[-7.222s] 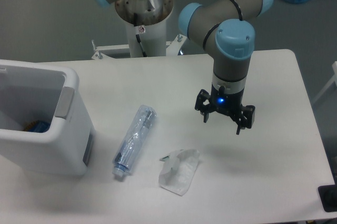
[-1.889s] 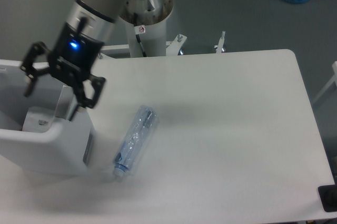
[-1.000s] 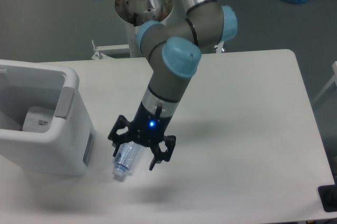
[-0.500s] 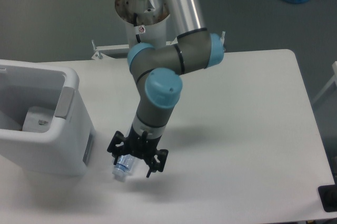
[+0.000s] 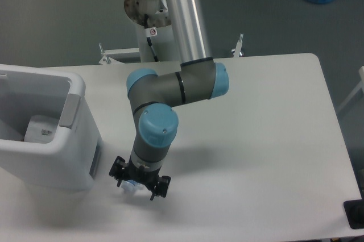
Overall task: Place the trash in the trash can
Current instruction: 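Close the gripper around the neck of the clear water bottle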
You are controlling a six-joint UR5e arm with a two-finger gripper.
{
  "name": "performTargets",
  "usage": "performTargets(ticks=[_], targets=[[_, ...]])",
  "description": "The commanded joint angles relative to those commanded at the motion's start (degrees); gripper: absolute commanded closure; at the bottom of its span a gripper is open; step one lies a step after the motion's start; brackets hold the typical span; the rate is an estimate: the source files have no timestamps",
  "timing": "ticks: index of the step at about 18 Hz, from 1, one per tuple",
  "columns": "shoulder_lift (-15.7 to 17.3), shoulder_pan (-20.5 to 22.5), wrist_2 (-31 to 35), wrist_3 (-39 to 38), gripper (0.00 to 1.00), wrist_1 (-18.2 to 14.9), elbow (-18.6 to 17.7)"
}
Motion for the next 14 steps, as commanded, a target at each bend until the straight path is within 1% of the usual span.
performTargets(ticks=[2, 4, 6, 9, 12, 14], targets=[[-0.8, -0.8, 0.6, 0.0, 0.01, -0.6, 0.3], [-0.8, -1.2, 2.7, -0.1, 0.04, -2.0, 0.4], [-0.9, -1.6, 3.3, -0.1, 0.13, -3.2, 0.4], [-0.8, -1.6, 3.3, -0.1, 0.33, -5.7, 0.4], [-0.8, -1.7, 3.3, -1.2, 0.53, -5.9, 0.7], [-0.7, -1.7, 3.3, -2.2, 0.7, -5.9, 1.3]])
